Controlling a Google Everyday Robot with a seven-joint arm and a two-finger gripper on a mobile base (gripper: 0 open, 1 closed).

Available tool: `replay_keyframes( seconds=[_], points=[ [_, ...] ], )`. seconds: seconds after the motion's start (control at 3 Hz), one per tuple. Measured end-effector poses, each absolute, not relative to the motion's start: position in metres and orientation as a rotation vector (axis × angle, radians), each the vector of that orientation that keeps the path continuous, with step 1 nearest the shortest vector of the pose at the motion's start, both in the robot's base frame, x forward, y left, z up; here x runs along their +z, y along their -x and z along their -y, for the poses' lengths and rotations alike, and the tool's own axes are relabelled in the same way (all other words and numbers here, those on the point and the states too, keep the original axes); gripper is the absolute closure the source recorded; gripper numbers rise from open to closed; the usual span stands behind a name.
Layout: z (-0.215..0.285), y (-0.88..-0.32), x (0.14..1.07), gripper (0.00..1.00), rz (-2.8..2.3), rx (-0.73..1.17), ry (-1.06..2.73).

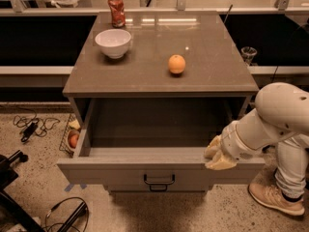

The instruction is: Open top drawer

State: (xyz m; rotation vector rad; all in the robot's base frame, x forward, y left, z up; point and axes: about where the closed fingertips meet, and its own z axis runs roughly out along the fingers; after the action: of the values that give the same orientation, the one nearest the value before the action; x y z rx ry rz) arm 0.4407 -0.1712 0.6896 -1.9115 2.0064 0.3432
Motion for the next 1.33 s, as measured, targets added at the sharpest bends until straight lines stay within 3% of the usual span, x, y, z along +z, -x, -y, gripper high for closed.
replay_keyframes(
  seconds=[0.67,1.33],
  points=[
    [0.172,-0.416,0.698,1.0,-1.959,0.406,1.956],
    [0.188,-0.456,0.728,1.0,-2.019,0.253,2.012]
  ],
)
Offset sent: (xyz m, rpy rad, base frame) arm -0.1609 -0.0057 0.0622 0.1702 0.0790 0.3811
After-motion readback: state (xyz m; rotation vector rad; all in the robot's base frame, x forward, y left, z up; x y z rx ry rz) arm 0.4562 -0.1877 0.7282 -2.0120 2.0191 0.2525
